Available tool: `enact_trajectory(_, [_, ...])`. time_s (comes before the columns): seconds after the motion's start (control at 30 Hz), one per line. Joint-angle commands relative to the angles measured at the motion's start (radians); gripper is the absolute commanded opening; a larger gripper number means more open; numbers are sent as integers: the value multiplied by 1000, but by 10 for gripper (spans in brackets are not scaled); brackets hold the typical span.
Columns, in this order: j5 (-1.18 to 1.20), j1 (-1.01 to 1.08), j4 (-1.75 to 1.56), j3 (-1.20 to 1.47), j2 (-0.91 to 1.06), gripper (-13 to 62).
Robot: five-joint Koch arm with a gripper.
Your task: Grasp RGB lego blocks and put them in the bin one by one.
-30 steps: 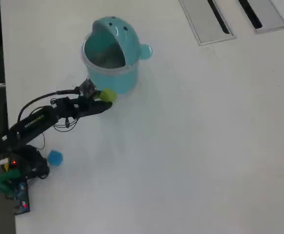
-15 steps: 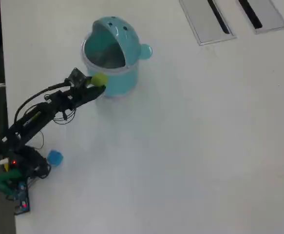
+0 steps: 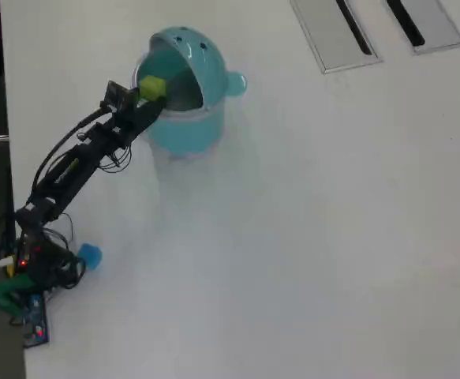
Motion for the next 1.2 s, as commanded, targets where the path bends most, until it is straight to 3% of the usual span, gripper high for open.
enact_trajectory(0.0, [-11, -12, -97, -120, 14, 122])
enact_trajectory(0.37, [-78, -21, -132, -379, -253, 124])
enact_trajectory(0.43, [-144, -17, -158, -376, -276, 215])
enact_trajectory(0.5, [-160, -9, -156, -374, -273, 250])
enact_trajectory(0.6, [-199, 8, -156, -331, -219, 294])
enact_trajectory(1.17, [-206, 170, 207, -11, 167, 293])
